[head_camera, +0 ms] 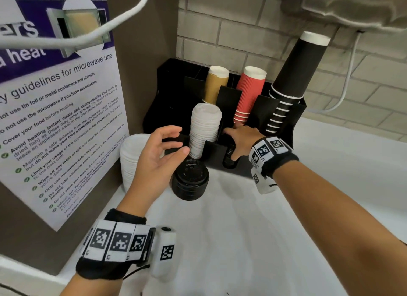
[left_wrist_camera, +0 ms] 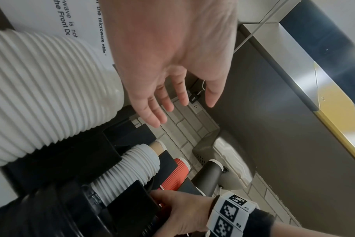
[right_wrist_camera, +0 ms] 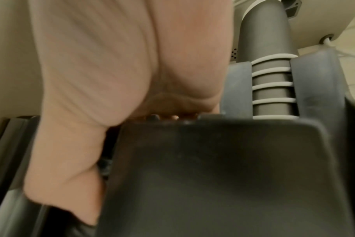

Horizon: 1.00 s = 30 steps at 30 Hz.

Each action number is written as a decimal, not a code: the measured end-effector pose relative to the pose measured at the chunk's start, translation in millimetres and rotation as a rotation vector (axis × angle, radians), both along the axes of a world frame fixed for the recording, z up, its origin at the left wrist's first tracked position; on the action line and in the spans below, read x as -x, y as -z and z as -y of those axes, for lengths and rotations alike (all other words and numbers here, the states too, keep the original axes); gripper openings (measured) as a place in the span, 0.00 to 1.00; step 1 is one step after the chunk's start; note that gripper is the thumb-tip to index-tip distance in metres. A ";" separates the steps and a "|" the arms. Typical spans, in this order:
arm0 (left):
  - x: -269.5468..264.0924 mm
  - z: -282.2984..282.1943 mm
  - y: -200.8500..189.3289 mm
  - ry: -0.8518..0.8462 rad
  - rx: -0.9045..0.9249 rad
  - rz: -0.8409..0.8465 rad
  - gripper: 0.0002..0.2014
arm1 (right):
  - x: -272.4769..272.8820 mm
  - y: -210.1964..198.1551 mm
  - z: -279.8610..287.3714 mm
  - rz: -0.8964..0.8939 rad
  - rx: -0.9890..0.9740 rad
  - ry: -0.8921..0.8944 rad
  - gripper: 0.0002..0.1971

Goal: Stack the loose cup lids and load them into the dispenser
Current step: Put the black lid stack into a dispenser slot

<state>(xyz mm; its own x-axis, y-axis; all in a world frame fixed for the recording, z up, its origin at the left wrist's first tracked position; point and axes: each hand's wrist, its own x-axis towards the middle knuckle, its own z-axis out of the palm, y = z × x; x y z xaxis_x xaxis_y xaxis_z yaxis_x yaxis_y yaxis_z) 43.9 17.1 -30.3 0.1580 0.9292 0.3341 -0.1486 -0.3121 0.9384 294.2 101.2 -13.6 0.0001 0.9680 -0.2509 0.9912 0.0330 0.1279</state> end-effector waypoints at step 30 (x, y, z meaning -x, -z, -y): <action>3.3 -1.3 1.2 -0.037 0.004 -0.044 0.15 | 94.6 45.6 57.8 -0.569 0.049 -0.031 0.48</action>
